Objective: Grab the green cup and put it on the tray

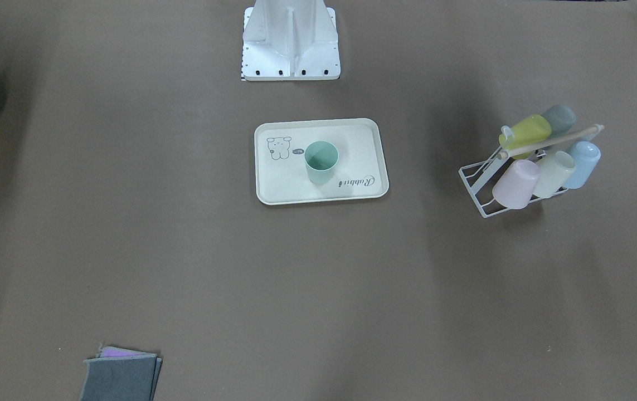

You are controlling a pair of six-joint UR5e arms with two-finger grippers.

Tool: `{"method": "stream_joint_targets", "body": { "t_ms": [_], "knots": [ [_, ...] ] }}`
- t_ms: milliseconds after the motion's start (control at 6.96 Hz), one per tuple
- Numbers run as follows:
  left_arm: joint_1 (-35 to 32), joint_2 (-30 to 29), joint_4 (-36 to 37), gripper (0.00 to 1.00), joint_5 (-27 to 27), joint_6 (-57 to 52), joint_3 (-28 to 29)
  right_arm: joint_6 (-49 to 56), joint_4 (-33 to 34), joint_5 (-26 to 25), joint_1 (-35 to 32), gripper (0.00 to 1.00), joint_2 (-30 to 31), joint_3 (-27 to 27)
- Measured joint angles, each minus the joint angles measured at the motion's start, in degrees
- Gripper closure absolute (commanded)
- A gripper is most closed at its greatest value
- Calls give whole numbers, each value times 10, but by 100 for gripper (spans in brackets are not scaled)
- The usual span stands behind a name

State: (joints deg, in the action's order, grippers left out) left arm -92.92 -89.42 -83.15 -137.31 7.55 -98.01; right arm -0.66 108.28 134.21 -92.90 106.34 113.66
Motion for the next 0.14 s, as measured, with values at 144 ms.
{"method": "stream_joint_targets", "body": {
  "t_ms": [144],
  "knots": [
    [-10, 0, 1, 3, -1, -15, 6, 1, 0, 0, 0, 0, 0, 0]
  ]
}}
